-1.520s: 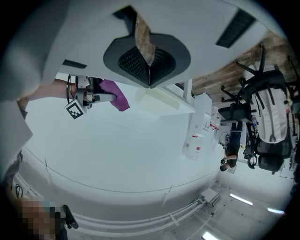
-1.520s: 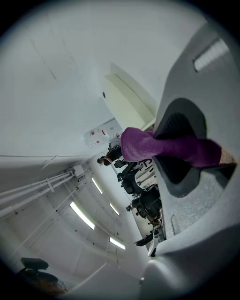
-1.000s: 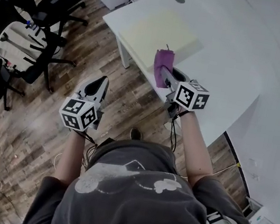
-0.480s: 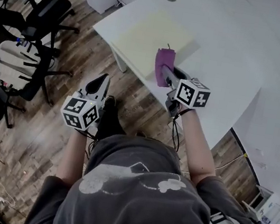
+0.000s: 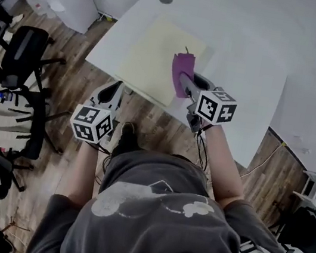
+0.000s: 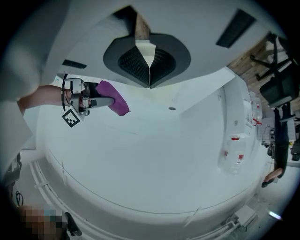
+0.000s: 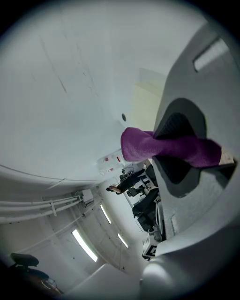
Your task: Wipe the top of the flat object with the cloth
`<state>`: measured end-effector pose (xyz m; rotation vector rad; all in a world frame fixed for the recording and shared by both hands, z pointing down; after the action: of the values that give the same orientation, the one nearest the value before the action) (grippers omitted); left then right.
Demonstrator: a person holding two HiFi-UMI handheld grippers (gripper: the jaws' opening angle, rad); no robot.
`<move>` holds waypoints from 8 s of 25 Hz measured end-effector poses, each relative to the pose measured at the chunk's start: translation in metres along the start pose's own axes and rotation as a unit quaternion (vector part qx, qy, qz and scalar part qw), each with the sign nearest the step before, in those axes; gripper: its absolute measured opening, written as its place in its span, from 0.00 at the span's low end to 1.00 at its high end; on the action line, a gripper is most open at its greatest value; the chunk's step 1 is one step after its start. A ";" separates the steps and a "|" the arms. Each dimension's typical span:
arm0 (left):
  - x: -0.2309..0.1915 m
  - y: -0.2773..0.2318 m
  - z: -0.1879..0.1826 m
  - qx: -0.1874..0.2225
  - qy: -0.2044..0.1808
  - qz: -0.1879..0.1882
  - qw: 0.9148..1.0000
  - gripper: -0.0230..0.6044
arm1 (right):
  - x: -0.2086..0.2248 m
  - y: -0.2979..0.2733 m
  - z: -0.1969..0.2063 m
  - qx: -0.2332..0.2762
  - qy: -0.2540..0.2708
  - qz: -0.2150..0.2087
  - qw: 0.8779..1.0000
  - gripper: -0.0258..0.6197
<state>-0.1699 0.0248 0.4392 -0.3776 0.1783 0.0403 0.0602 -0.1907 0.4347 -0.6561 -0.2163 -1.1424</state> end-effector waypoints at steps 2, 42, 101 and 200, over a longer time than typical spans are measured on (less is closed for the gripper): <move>-0.014 -0.010 -0.004 -0.012 -0.013 0.017 1.000 0.03 | 0.000 -0.004 -0.003 0.008 -0.010 0.015 1.000 0.18; -0.121 -0.107 0.006 -0.229 -0.097 0.241 0.938 0.03 | -0.002 -0.125 -0.030 0.046 -0.132 0.181 0.973 0.18; -0.115 -0.114 0.000 -0.272 -0.082 0.215 0.934 0.03 | 0.083 -0.184 -0.079 -0.054 -0.109 0.283 0.951 0.18; -0.124 -0.117 -0.001 -0.283 -0.100 0.268 0.915 0.03 | -0.015 -0.220 -0.032 -0.073 -0.121 0.245 0.959 0.18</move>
<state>-0.2833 -0.0847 0.5027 -0.8920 0.0592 0.6837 -0.1480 -0.2535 0.4836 -0.9236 -0.1642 -0.6030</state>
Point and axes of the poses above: the fingertips, and each gripper's own axes: y backward along the fingers, x to its right, z out of its underside, the point moved 10 cm from there along y, backward along the fingers, and after that the axes turned 4 degrees about -y, right-handed, at the moved point
